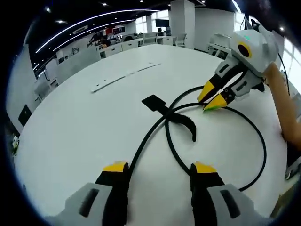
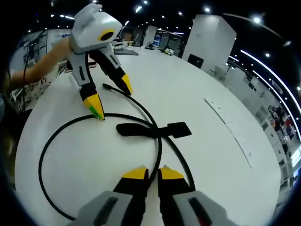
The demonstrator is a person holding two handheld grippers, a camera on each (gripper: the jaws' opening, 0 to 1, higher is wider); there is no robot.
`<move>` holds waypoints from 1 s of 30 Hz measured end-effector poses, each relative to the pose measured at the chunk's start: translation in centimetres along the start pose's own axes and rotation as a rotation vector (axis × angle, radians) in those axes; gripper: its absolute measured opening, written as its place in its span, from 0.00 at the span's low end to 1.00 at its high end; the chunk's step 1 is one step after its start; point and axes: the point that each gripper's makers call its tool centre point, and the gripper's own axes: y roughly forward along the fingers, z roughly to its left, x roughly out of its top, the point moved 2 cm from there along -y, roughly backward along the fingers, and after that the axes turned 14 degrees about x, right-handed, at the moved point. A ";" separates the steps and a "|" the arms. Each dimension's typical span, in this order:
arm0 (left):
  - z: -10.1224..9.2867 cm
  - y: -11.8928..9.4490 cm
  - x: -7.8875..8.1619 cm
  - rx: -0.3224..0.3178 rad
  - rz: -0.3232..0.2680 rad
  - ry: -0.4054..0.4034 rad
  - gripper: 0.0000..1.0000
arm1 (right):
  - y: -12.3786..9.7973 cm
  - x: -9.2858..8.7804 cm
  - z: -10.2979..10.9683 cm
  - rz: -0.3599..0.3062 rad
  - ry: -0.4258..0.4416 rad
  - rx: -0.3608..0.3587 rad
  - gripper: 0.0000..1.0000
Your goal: Find the charging cable on the desk, coil it up and secure with Velcro.
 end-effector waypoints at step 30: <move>1.2 1.2 -0.1 0.077 0.040 0.089 0.08 | -3.4 -2.6 -0.4 -0.015 0.237 -0.088 0.53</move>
